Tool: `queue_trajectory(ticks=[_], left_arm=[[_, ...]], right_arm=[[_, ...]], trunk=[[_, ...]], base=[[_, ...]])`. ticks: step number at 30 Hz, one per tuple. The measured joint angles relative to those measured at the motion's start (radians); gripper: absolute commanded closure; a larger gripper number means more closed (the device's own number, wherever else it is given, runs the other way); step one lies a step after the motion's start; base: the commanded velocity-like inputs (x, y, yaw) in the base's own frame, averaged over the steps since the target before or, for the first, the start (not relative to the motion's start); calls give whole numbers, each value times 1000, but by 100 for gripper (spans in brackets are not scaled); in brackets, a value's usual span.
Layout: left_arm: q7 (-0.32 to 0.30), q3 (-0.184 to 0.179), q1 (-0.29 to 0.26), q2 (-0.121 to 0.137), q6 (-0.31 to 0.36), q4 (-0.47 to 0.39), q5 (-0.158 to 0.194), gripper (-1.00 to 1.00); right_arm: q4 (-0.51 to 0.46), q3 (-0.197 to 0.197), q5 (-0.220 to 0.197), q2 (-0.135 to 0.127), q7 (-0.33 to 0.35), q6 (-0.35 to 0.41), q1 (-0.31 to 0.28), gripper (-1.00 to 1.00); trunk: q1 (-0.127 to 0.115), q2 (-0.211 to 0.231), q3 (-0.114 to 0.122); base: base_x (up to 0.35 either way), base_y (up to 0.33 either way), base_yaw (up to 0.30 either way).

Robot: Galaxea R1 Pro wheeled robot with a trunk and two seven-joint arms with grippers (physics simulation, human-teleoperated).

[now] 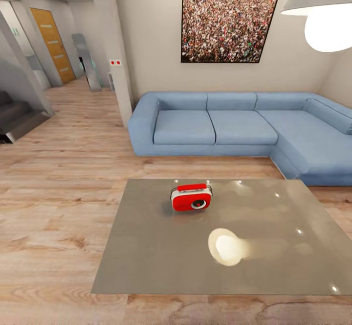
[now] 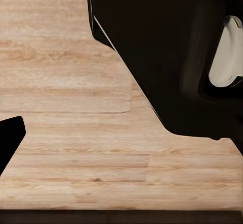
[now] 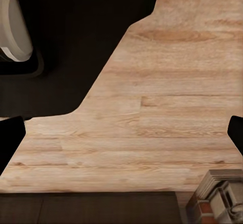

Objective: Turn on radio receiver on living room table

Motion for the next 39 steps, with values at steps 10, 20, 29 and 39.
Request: queue_trajectory(ticks=[10,20,29,39], left_arm=[[0,0,0,0,0,0,0,-100],[0,0,0,0,0,0,0,-100],[0,0,0,0,0,0,0,-100],[0,0,0,0,0,0,0,-100]], right_arm=[[0,0,0,0,0,0,0,-100],[0,0,0,0,0,0,0,-100],[0,0,0,0,0,0,0,-100],[0,0,0,0,0,0,0,-100]], trunk=[[-4,7,-13],[-4,7,-30],[-4,7,-44],[-4,7,-61]], base=[[0,0,0],[0,0,0],[0,0,0],[0,0,0]])
